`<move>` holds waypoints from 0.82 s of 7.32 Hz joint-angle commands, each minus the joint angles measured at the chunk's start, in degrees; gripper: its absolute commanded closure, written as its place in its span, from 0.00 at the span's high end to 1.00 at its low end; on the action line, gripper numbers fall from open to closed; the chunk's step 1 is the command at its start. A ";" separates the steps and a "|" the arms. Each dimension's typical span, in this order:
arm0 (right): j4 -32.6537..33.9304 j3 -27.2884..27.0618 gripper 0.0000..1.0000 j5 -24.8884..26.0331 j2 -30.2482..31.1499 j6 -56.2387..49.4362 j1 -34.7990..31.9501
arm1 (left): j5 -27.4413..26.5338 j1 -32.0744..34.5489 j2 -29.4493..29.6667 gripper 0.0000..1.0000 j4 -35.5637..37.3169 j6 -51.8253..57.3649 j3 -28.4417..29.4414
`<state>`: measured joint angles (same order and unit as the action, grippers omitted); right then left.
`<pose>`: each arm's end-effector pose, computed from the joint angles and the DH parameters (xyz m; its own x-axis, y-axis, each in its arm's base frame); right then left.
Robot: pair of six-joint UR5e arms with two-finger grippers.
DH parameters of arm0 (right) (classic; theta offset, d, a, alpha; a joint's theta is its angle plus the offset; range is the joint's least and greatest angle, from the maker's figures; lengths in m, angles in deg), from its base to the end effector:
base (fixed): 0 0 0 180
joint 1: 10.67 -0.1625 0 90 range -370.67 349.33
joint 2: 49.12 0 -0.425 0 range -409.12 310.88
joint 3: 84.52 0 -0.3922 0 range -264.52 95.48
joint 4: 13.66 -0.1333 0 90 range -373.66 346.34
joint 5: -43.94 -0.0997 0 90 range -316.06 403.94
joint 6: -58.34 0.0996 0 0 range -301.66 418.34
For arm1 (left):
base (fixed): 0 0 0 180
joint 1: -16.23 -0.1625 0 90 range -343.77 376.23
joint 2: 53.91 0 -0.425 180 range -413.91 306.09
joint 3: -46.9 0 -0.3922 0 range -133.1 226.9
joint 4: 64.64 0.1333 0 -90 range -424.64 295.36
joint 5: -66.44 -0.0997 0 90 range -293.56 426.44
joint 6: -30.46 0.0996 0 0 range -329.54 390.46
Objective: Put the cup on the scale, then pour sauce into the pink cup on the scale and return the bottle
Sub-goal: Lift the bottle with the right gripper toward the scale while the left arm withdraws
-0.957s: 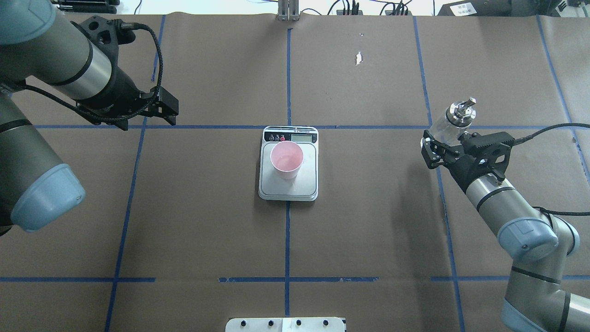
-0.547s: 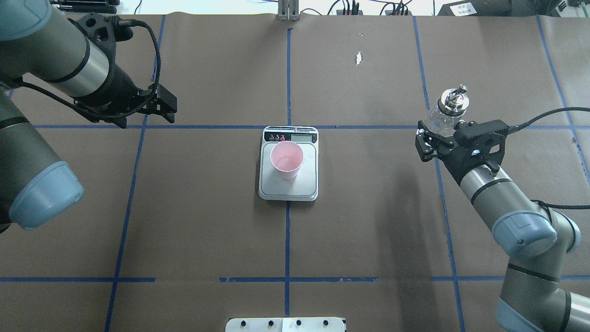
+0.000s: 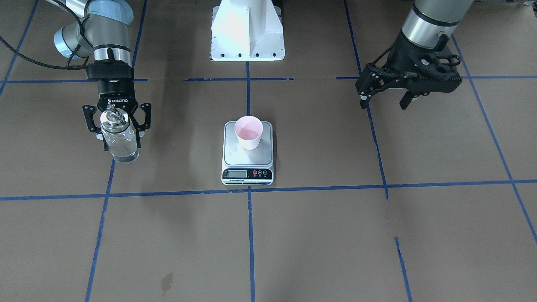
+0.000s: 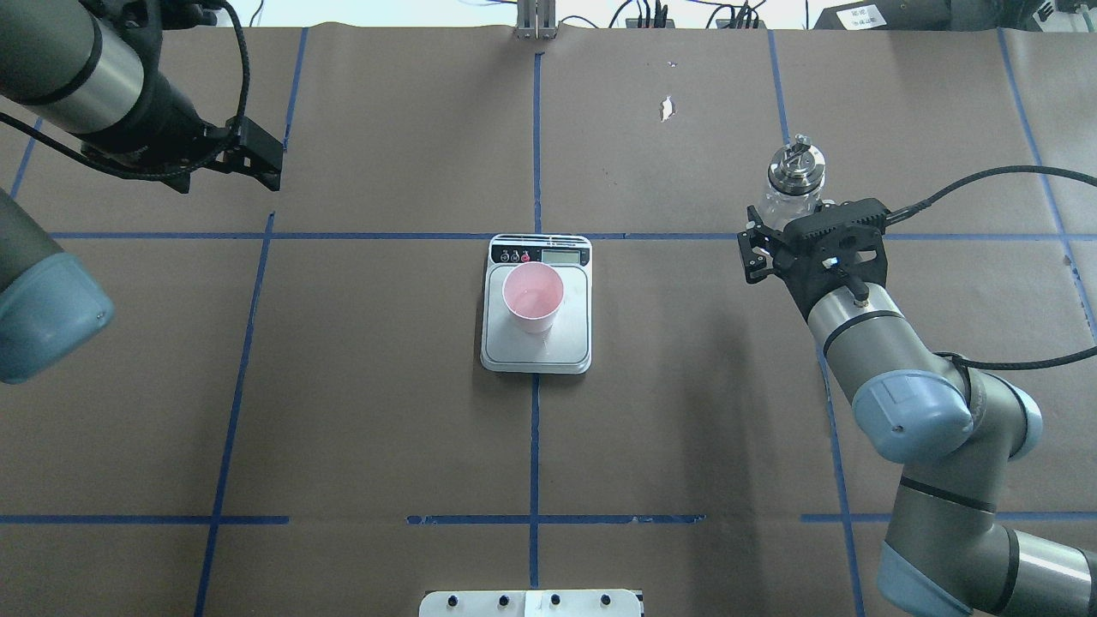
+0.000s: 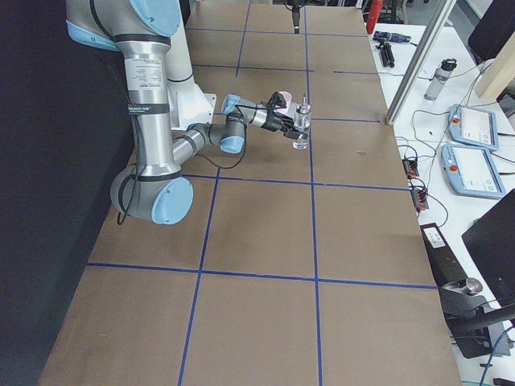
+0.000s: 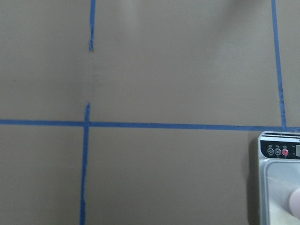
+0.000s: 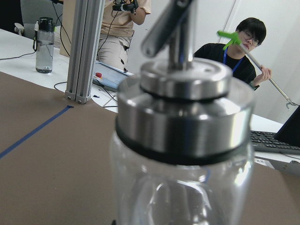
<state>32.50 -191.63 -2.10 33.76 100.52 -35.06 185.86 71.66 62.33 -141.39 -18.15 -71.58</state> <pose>-0.3846 -0.3967 0.3576 0.8833 -0.1852 0.4308 -0.3413 0.3759 0.8615 0.2407 -0.4980 0.2225 0.6712 0.0410 -0.7402 0.1185 0.9797 0.1617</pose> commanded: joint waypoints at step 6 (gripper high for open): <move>14.92 0.84 0.00 10.42 -9.14 -14.92 3.65 | -0.84 19.51 -11.21 1.00 -6.88 38.05 10.31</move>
<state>47.12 -191.25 5.71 24.86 88.45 -32.50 185.82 88.40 51.82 -144.37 17.28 -66.88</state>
